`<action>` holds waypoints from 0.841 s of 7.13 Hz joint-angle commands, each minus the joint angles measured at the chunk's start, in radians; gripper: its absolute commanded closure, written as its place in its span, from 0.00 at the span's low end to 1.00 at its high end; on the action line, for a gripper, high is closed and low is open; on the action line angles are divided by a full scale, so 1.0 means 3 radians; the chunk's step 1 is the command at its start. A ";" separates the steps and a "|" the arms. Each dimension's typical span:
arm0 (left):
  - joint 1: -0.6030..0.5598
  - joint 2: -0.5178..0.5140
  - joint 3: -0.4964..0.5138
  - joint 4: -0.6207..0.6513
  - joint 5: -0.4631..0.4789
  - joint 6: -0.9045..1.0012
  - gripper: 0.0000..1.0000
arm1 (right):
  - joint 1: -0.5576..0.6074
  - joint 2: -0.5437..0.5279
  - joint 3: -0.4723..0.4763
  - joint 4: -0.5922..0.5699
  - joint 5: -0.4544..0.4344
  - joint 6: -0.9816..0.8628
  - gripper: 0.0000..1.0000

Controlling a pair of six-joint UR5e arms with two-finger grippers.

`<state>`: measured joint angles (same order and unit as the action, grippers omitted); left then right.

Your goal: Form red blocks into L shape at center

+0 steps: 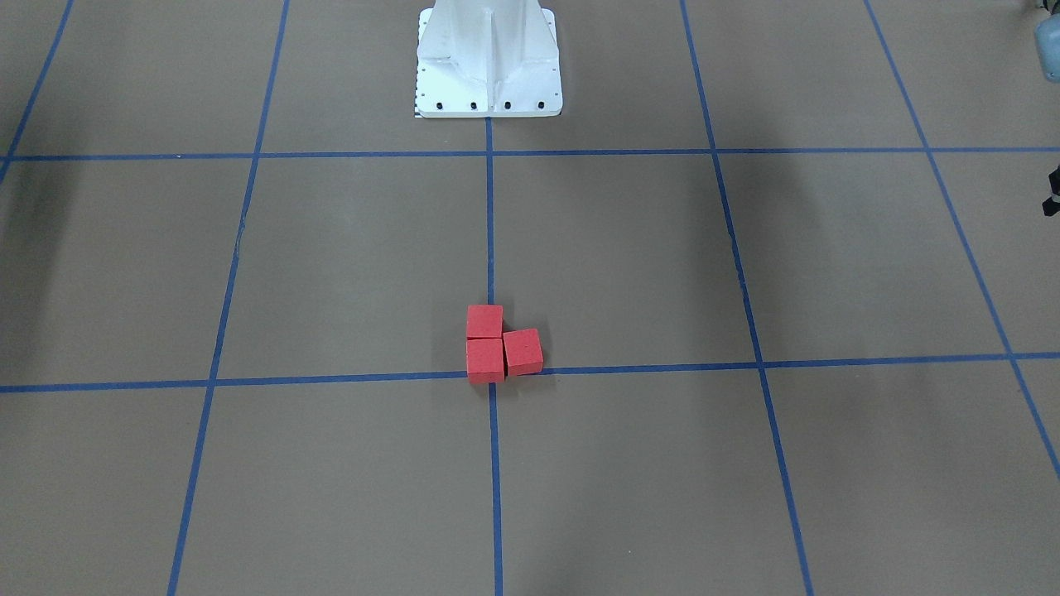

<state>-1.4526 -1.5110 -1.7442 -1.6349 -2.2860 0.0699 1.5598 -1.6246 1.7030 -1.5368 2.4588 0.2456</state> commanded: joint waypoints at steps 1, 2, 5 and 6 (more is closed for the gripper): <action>-0.0031 0.0015 0.0179 -0.0032 0.0001 0.0196 0.00 | -0.0045 -0.0051 0.0411 -0.0381 -0.0324 0.0030 0.01; -0.0031 0.0015 0.0179 -0.0032 0.0001 0.0181 0.00 | -0.0050 -0.0061 0.0449 -0.0475 -0.0413 0.0005 0.01; -0.0036 0.0010 0.0174 -0.0027 -0.0004 0.0161 0.00 | -0.0050 -0.0076 0.0419 -0.0451 -0.0357 0.0000 0.01; -0.0046 0.0005 0.0174 -0.0022 -0.0004 0.0161 0.00 | -0.0050 -0.0076 0.0418 -0.0446 -0.0352 0.0005 0.01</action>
<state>-1.4642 -1.5082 -1.6919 -1.6426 -2.2870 0.1189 1.5448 -1.6479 1.8300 -1.6714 2.3518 0.2462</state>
